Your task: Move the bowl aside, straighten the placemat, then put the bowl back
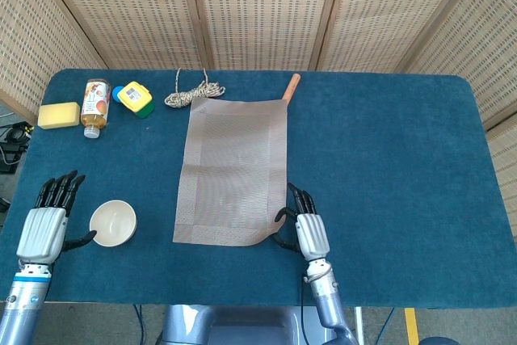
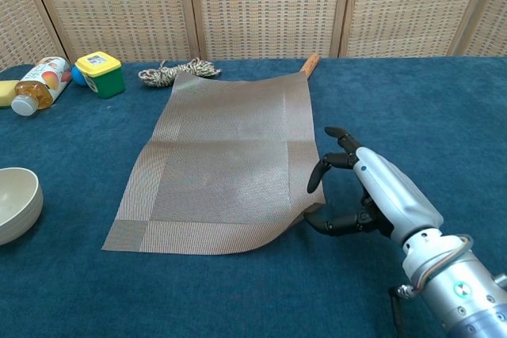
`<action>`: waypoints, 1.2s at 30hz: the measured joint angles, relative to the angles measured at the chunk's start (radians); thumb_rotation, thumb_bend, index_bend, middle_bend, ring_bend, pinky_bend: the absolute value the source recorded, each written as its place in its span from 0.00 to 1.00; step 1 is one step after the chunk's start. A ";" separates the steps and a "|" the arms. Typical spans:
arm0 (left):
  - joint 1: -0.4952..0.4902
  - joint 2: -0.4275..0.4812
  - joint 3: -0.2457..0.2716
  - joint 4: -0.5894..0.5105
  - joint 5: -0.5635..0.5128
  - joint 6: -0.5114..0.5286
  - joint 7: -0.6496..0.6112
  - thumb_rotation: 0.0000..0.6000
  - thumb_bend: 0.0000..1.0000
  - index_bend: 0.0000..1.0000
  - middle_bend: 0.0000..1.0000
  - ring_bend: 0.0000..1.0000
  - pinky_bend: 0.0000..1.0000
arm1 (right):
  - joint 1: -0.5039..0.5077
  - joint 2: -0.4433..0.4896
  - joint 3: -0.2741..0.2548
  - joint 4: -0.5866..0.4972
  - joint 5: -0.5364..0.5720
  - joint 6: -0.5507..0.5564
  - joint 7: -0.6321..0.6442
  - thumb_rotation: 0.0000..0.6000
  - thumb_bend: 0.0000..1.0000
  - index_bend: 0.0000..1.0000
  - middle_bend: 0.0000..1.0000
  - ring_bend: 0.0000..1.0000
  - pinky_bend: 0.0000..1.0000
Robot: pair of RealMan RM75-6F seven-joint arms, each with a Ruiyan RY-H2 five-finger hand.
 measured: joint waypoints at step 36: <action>-0.003 -0.005 -0.007 0.003 -0.017 -0.021 -0.007 1.00 0.05 0.00 0.00 0.00 0.00 | 0.001 0.009 0.007 -0.011 0.019 -0.031 0.001 1.00 0.56 0.70 0.14 0.00 0.00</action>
